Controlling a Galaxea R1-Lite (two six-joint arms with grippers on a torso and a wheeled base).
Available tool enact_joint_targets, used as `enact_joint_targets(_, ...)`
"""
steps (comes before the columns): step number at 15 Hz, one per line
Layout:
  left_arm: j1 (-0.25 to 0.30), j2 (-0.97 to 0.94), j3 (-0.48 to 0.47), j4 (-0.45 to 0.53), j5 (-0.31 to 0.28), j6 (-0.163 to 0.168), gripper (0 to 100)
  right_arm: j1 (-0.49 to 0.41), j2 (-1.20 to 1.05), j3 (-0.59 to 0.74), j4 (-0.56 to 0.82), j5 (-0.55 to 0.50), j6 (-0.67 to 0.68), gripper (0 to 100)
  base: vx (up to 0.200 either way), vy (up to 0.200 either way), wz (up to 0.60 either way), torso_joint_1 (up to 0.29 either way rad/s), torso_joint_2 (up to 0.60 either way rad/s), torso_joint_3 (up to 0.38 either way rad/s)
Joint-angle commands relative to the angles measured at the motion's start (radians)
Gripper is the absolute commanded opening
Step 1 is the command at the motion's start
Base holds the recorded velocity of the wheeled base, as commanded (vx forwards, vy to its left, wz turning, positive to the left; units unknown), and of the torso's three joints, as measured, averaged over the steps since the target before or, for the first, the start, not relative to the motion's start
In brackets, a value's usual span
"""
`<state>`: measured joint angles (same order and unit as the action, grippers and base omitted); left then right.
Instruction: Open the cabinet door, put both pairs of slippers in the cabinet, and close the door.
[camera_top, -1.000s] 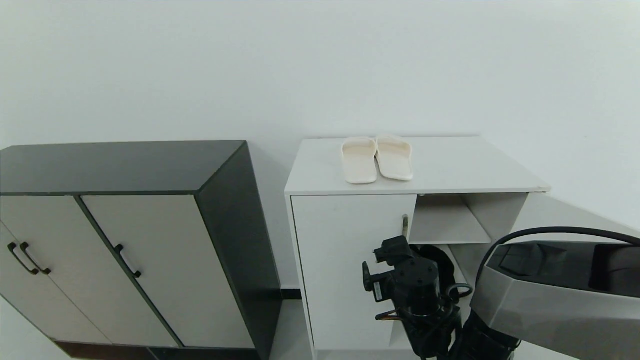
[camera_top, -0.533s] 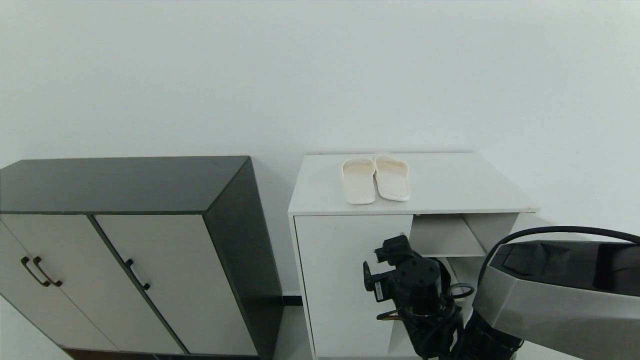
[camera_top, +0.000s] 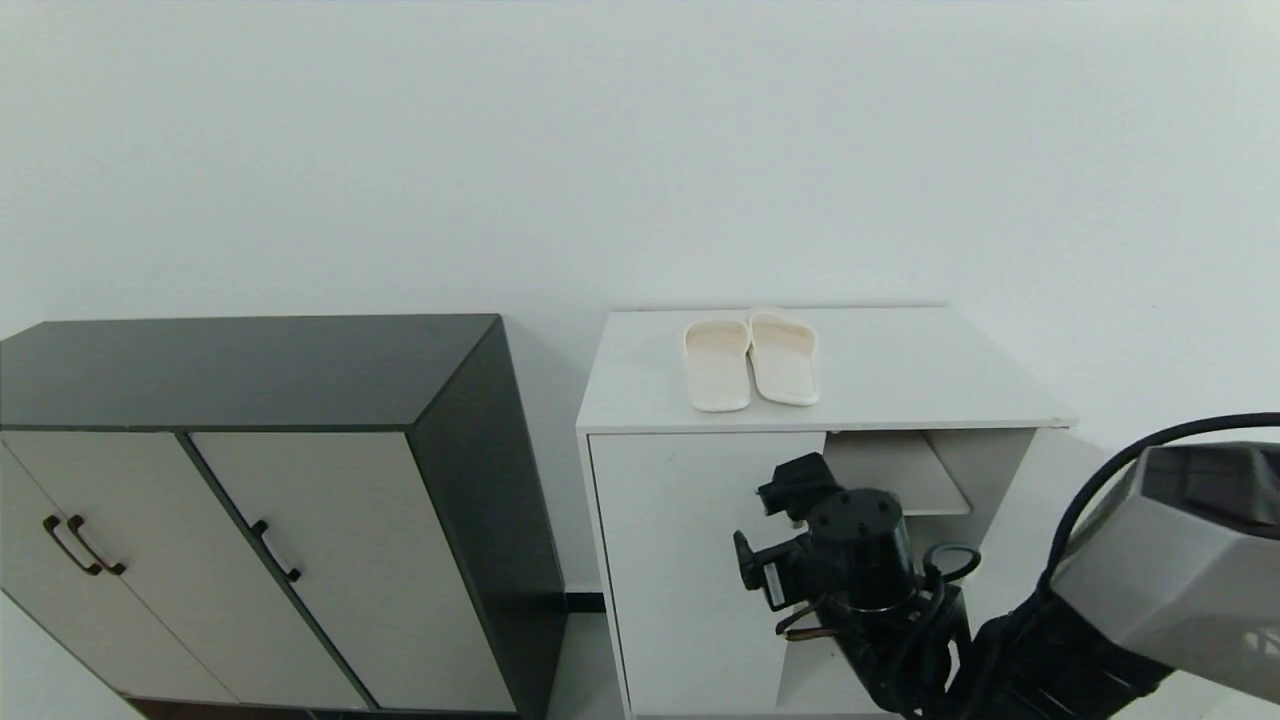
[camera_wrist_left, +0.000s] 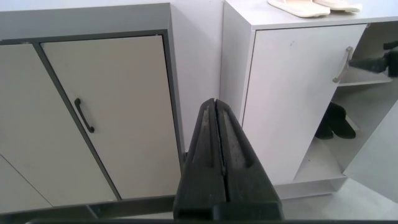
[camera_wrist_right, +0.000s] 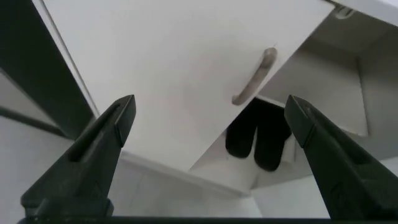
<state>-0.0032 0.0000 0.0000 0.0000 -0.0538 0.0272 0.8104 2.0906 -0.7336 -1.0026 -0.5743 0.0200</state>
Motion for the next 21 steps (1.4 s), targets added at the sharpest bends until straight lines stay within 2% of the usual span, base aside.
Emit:
enact_joint_targets(1, 0.000, 0.002, 0.000, 0.000, 0.000, 0.000, 0, 0.041, -0.170, -0.121, 0.231, -0.001, 0.133, 100, 0.000, 0.000, 0.00, 0.000, 0.00, 0.000)
enact_joint_targets(2, 0.000, 0.002, 0.000, 0.000, 0.000, 0.000, 0, 0.050, -0.192, -0.164, 0.317, -0.003, 0.187, 100, 0.000, 0.000, 0.00, 0.000, 0.00, 0.000)
enact_joint_targets(3, 0.000, 0.002, 0.000, 0.000, 0.000, 0.000, 0, 0.059, -0.212, -0.276, 0.478, -0.018, 0.324, 100, 0.000, 0.000, 0.00, 0.000, 0.00, 0.000)
enact_joint_targets(4, 0.000, 0.002, 0.000, 0.000, 0.000, 0.000, 0, 0.061, -0.212, -0.351, 0.572, -0.055, 0.390, 100, 0.000, 0.000, 0.00, 0.000, 0.00, 0.000)
enact_joint_targets(6, 0.000, 0.002, 0.000, 0.000, 0.000, 0.000, 0, 0.050, -0.196, -0.398, 0.625, -0.099, 0.417, 100, 0.000, 0.000, 0.00, 0.000, 0.00, 0.000)
enact_joint_targets(11, 0.000, 0.002, 0.000, 0.000, 0.000, 0.000, 0, 0.016, -0.162, -0.357, 0.573, -0.142, 0.359, 100, 0.000, 0.000, 0.00, 0.000, 0.00, 0.000)
enact_joint_targets(14, 0.000, 0.002, 0.000, 0.000, 0.000, 0.000, 0, -0.002, -0.159, -0.259, 0.375, -0.110, 0.247, 100, 0.000, 0.000, 0.00, 0.000, 0.00, 0.000)
enact_joint_targets(18, 0.000, 0.002, 0.000, 0.000, 0.000, 0.000, 0, -0.007, -0.153, -0.253, 0.358, -0.107, 0.235, 100, 0.000, 0.000, 0.00, 0.000, 0.00, 0.000)
enact_joint_targets(21, 0.000, 0.002, 0.000, 0.000, 0.000, 0.000, 0, -0.008, -0.144, -0.253, 0.357, -0.107, 0.235, 100, 0.200, 0.000, 0.00, -0.001, 0.00, 0.007)
